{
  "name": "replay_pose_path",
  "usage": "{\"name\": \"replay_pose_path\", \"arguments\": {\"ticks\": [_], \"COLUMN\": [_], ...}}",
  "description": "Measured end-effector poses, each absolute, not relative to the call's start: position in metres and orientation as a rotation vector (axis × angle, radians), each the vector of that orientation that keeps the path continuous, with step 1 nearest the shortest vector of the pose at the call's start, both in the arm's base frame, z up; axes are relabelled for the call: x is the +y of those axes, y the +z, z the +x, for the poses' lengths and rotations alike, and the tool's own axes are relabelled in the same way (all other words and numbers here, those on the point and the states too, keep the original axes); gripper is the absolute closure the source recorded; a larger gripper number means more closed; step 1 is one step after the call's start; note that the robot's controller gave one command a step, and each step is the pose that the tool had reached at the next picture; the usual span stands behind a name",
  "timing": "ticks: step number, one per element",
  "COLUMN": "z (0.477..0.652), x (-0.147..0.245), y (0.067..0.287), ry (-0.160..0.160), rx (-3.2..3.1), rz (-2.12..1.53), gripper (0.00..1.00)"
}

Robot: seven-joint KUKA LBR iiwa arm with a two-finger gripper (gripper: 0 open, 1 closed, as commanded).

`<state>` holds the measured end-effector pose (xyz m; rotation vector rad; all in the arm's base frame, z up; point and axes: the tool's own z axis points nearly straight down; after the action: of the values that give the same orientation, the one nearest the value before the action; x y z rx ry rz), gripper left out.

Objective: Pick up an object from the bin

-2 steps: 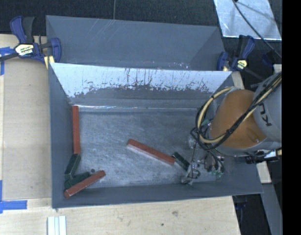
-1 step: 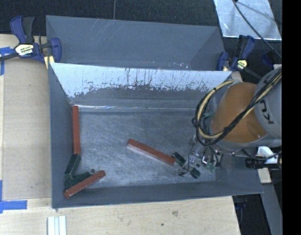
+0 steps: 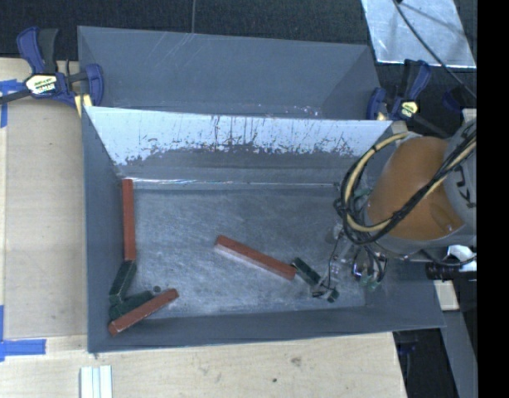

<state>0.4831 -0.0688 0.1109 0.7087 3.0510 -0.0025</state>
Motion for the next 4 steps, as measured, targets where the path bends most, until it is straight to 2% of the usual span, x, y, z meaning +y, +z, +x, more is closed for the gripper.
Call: {"name": "replay_pose_path", "arguments": {"ticks": [1,2,3,4], "z": [0.481,0.481,0.482,0.485], "x": [-0.075,-0.075,-0.076,-0.077], "y": [0.069,0.068,0.069,0.161], "ry": [-0.001,-0.001,0.000,0.002], "rx": [3.013,3.014,3.012,3.005], "rz": [0.896,0.892,0.890,0.882], "gripper": [0.00,0.00,1.00,1.00]}}
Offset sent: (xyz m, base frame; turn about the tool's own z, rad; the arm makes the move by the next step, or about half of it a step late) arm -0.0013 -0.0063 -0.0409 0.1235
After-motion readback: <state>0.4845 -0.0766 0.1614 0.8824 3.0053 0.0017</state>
